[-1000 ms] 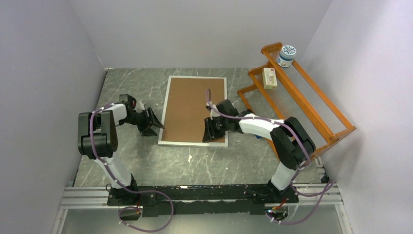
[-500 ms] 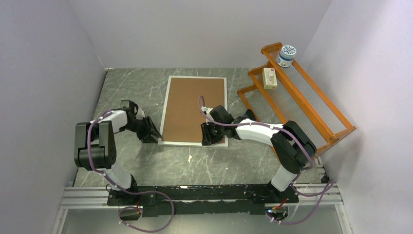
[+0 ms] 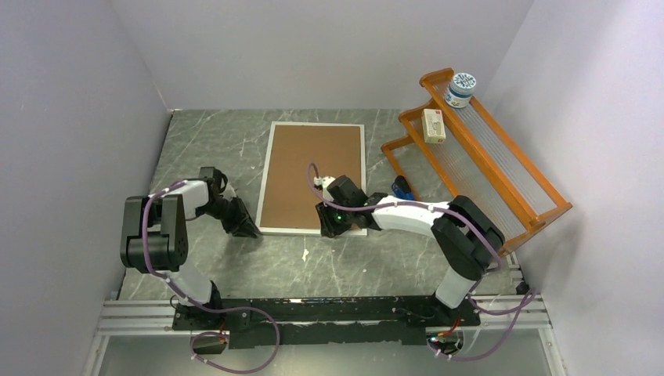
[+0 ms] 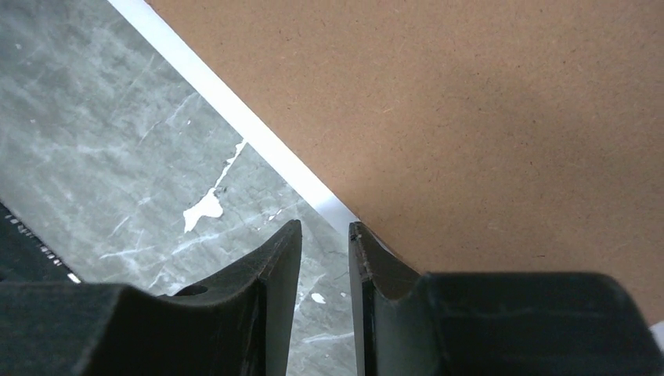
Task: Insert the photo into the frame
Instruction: Place the photo frame item in the photo frame.
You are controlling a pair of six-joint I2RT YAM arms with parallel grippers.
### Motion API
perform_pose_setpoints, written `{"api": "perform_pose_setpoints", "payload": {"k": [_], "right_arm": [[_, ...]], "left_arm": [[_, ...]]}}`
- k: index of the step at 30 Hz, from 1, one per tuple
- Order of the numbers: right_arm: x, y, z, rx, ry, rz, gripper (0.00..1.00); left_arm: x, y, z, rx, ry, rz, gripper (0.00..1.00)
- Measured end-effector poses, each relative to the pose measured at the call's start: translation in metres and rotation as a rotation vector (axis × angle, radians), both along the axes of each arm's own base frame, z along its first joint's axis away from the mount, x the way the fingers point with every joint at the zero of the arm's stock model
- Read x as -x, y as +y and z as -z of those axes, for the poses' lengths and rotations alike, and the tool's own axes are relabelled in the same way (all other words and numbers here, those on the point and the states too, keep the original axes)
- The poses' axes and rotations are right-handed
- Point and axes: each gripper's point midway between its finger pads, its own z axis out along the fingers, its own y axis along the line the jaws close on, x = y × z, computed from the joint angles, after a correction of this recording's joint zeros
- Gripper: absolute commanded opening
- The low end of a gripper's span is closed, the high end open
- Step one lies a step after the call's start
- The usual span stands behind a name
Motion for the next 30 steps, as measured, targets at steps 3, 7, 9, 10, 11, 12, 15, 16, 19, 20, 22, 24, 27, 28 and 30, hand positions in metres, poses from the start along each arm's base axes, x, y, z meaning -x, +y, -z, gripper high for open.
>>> {"api": "perform_pose_setpoints", "payload": {"k": [3,7,9,10,11,12,15,16,19,20,22,24,27,28,30], "right_arm": [[-0.003,0.001,0.001,0.035,-0.053,-0.003,0.32],[-0.013,-0.001,0.001,0.099,-0.166,0.009,0.31],[-0.02,-0.004,0.0,0.133,-0.223,0.024,0.31],[-0.024,-0.005,-0.002,0.149,-0.252,0.033,0.31],[-0.028,-0.006,-0.003,0.159,-0.273,0.04,0.31],[-0.031,-0.007,-0.004,0.17,-0.295,0.048,0.32],[-0.036,-0.008,-0.007,0.183,-0.324,0.054,0.34],[-0.036,-0.007,-0.008,0.181,-0.326,0.054,0.34],[-0.038,-0.004,-0.013,0.161,-0.318,0.064,0.35],[-0.04,-0.004,-0.016,0.145,-0.309,0.076,0.36],[-0.049,-0.006,-0.025,0.106,-0.286,0.129,0.38],[-0.067,-0.015,-0.038,0.059,-0.263,0.222,0.41],[-0.099,-0.043,-0.053,0.006,-0.234,0.397,0.46],[-0.107,-0.053,-0.057,-0.006,-0.222,0.453,0.46],[-0.122,-0.073,-0.06,-0.016,-0.195,0.548,0.46]], "left_arm": [[0.005,0.002,0.003,-0.023,0.031,-0.003,0.26],[0.011,0.007,0.008,-0.06,0.085,-0.011,0.26],[0.012,0.009,0.008,-0.073,0.101,-0.018,0.26],[0.012,0.009,0.008,-0.077,0.107,-0.02,0.26],[0.013,0.009,0.008,-0.079,0.109,-0.021,0.26],[0.013,0.01,0.008,-0.08,0.11,-0.021,0.27],[0.012,0.009,0.007,-0.076,0.108,-0.021,0.3],[0.012,0.009,0.007,-0.074,0.106,-0.019,0.31],[0.008,0.009,0.004,-0.076,0.082,-0.014,0.36],[0.005,0.01,0.001,-0.079,0.064,-0.01,0.39],[-0.004,0.011,-0.007,-0.081,0.02,-0.002,0.47],[-0.015,0.011,-0.017,-0.083,-0.035,0.005,0.53],[-0.033,0.012,-0.032,-0.084,-0.113,0.016,0.59],[-0.04,0.012,-0.036,-0.084,-0.139,0.017,0.59],[-0.053,0.012,-0.042,-0.086,-0.177,0.022,0.59]]}}
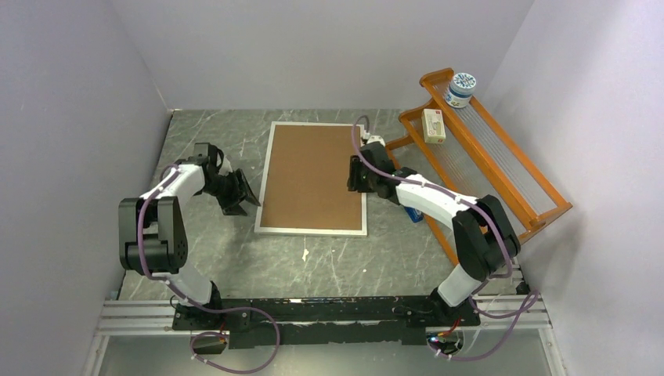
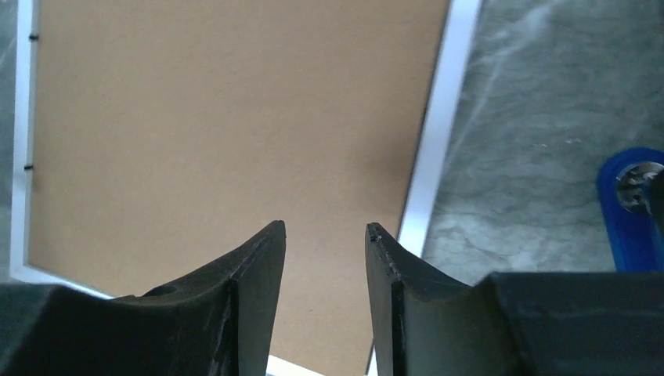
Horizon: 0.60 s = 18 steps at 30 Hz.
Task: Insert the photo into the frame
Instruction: Place the photo frame item in the photo frame, then adjust the photo frame item on the photo frame.
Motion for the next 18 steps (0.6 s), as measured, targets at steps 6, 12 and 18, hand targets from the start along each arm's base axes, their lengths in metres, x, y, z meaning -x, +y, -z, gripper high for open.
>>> {"api": "perform_pose_setpoints", "payload": {"k": [6,12,18], "right_arm": [[0.004,-0.009,0.007,-0.06,0.097,0.037,0.47],[0.021,0.004,0.028,-0.103,0.21,0.005,0.47],[0.025,0.006,0.052,-0.095,0.291,0.011,0.46]], "left_arm": [[-0.02,0.002,0.012,-0.008,0.001,0.02,0.6],[-0.016,0.001,0.037,0.005,0.077,0.024,0.61],[-0.022,-0.002,0.035,0.026,0.062,0.035,0.64]]}}
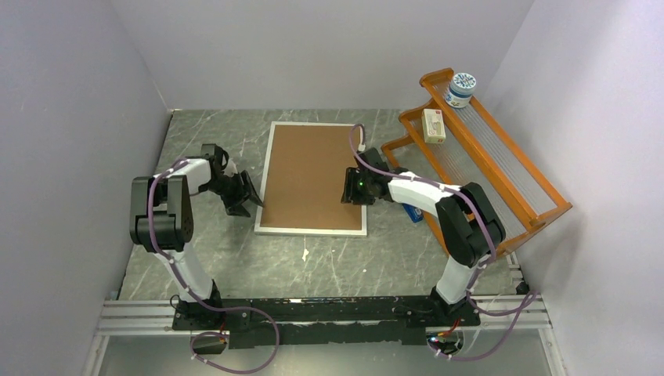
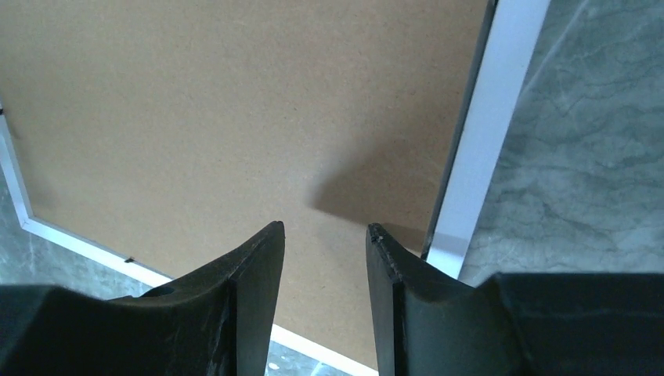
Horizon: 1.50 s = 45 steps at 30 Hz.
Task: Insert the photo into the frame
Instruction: Adjust the photo frame item on the photo frame.
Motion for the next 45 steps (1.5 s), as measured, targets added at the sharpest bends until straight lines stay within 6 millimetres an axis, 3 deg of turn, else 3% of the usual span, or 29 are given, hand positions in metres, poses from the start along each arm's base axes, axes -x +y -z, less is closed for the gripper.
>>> {"api": "perform_pose_setpoints", "payload": {"k": [7,15,18,29,37,45], "right_arm": [[-0.008,-0.017,-0.004,0.015,0.005,0.075,0.51],[-0.056,-0.055,-0.032,-0.028,-0.033,0.243,0.54],[-0.057,-0.051,-0.031,-0.052,-0.019,0.228,0.53],[-0.046,-0.035,0.002,-0.072,0.092,0.169,0.54],[-0.042,-0.026,0.004,-0.121,0.123,0.13,0.39],[-0.041,-0.023,0.006,-0.183,0.138,0.107,0.33]], "left_arm": [[-0.015,0.001,-0.003,-0.003,-0.04,0.019,0.68],[-0.038,0.002,-0.003,-0.006,-0.075,0.03,0.7],[-0.042,0.002,-0.003,-0.002,-0.075,0.031,0.7],[-0.048,-0.001,-0.002,0.025,-0.073,0.034,0.68],[-0.05,-0.007,-0.002,0.066,-0.08,0.041,0.62],[-0.05,-0.012,-0.001,0.133,-0.091,0.041,0.62]]}}
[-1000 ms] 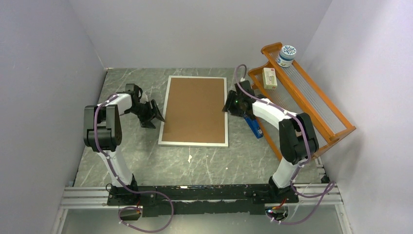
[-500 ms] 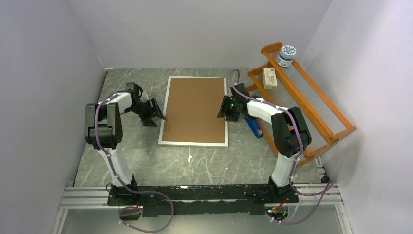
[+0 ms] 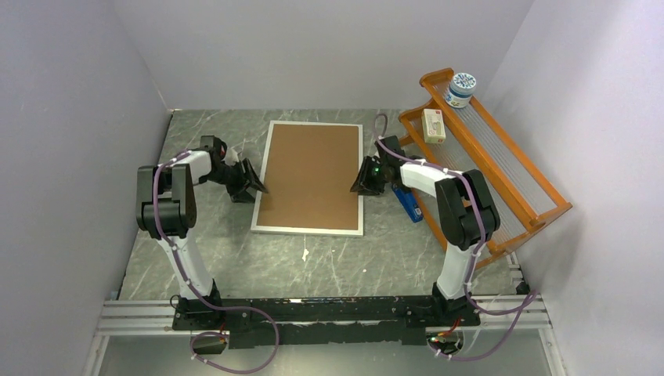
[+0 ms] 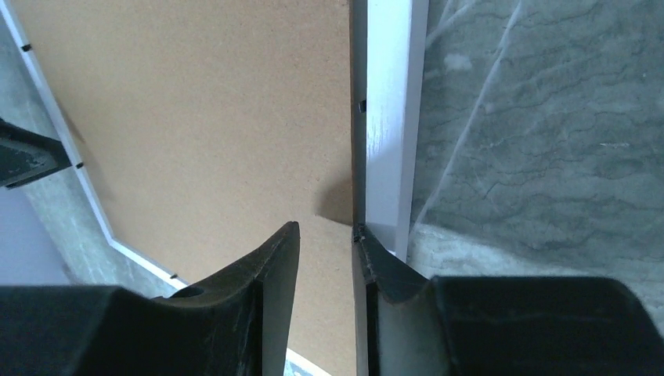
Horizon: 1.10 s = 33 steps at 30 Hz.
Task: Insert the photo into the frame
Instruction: Adjust the photo frame item on the photo frame.
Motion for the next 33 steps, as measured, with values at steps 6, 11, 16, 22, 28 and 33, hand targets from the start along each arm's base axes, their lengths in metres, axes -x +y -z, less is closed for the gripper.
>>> {"api": "perform_pose_setpoints", "payload": {"k": [6,11,16,22,28,33], "right_arm": [[0.0,0.001,0.0,-0.078,-0.006,-0.017,0.33],[0.0,-0.002,0.002,-0.06,-0.007,-0.007,0.27],[-0.001,-0.002,0.003,0.074,-0.035,0.001,0.44],[-0.001,-0.002,-0.004,0.244,-0.102,0.008,0.54],[-0.016,-0.012,-0.028,0.278,-0.168,0.045,0.59],[-0.027,-0.013,-0.039,0.282,-0.185,0.063,0.59]], "left_arm": [[0.0,0.0,0.0,0.025,0.001,-0.015,0.62],[0.0,0.001,0.0,0.029,0.001,-0.021,0.62],[0.0,0.002,0.0,0.015,0.0,-0.028,0.66],[-0.001,0.0,-0.002,-0.028,-0.012,-0.028,0.71],[-0.003,0.0,-0.005,-0.049,-0.018,-0.017,0.73],[-0.01,0.005,-0.005,-0.085,-0.04,-0.015,0.74]]}}
